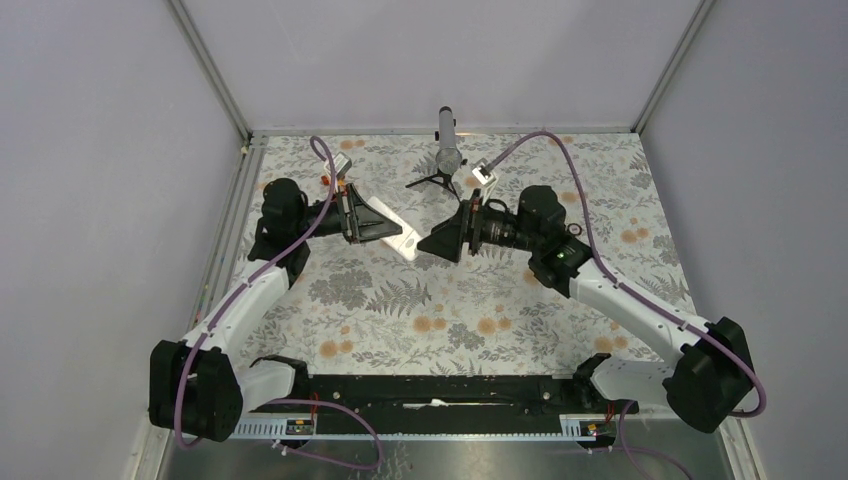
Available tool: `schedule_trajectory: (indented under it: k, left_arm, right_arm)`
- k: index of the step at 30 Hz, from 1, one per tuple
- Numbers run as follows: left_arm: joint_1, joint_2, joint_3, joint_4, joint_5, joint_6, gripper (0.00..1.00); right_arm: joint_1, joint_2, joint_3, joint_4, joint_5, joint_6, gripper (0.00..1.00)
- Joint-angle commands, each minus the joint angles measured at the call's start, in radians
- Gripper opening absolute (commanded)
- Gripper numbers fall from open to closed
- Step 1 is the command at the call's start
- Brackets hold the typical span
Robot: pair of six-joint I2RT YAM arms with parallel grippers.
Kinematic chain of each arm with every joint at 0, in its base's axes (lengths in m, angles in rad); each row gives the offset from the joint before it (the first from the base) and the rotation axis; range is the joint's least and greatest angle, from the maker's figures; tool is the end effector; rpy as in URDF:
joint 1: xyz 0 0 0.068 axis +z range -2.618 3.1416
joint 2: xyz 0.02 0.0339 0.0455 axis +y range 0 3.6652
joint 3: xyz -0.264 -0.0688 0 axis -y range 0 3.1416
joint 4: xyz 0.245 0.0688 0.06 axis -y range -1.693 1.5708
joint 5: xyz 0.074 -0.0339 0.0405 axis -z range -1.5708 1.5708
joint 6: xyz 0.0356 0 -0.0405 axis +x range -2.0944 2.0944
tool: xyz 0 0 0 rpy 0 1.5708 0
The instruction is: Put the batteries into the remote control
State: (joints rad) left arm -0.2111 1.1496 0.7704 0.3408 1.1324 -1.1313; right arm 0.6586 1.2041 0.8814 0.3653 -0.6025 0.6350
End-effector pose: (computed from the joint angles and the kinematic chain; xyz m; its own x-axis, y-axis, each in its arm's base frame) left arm 0.2386 -0.0841 0.3160 -0.8971 -0.2006 -0.3937 0.3803 0.1032 -0.9191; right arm 0.2091 0.1873 0.3436 -0.5376 0.2019 -0.8187 -0.7864 0.2302 0.5732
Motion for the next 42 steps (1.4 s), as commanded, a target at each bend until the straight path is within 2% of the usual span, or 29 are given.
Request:
schedule_trajectory:
  k: [1,6,11,18,21,22,24,26,28,29,32,38,42]
  left_arm:
    - [-0.001,-0.012,0.046,0.079,0.092,0.055,0.00]
    - [-0.004,-0.016,0.038,0.068,0.144,0.105,0.00]
    - [-0.004,-0.017,0.066,-0.097,0.156,0.239,0.00]
    - [-0.005,-0.018,0.073,-0.123,0.146,0.269,0.01]
    - [-0.005,-0.019,0.076,-0.123,0.144,0.274,0.04]
    - [-0.005,-0.019,0.078,-0.125,0.144,0.278,0.07]
    - [-0.005,-0.024,0.081,-0.138,0.142,0.291,0.15]
    - [-0.005,-0.031,0.084,-0.148,0.136,0.301,0.28]
    - [-0.002,-0.041,0.097,-0.206,0.108,0.342,0.54]
    - [-0.001,-0.048,0.109,-0.251,0.085,0.376,0.69]
    - [-0.001,-0.073,0.147,-0.383,-0.011,0.470,0.98]
    - [0.050,-0.097,0.173,-0.588,-0.245,0.592,0.99]
    - [0.105,-0.151,0.136,-0.678,-0.549,0.599,0.99]
  right_arm:
    - [-0.007,0.042,0.075,-0.054,-0.163,-0.086,0.92]
    - [-0.007,0.102,0.107,-0.001,-0.291,-0.077,0.79]
    - [-0.007,0.158,0.128,0.040,-0.354,-0.066,0.67]
    - [0.011,0.248,0.134,0.155,-0.395,-0.002,0.59]
    - [0.020,0.276,0.144,0.167,-0.394,0.005,0.44]
    - [0.020,0.282,0.145,0.175,-0.393,0.016,0.35]
    - [0.021,0.288,0.143,0.199,-0.389,0.029,0.24]
    - [0.020,0.285,0.132,0.215,-0.371,0.042,0.10]
    - [0.019,0.270,0.116,0.203,-0.335,0.020,0.00]
    - [0.018,0.255,0.106,0.175,-0.281,-0.004,0.00]
    - [0.019,0.201,0.066,0.092,-0.166,-0.082,0.00]
    - [0.016,0.114,0.036,-0.212,0.151,-0.264,0.00]
    - [0.016,0.020,-0.044,-0.373,0.498,-0.312,0.00]
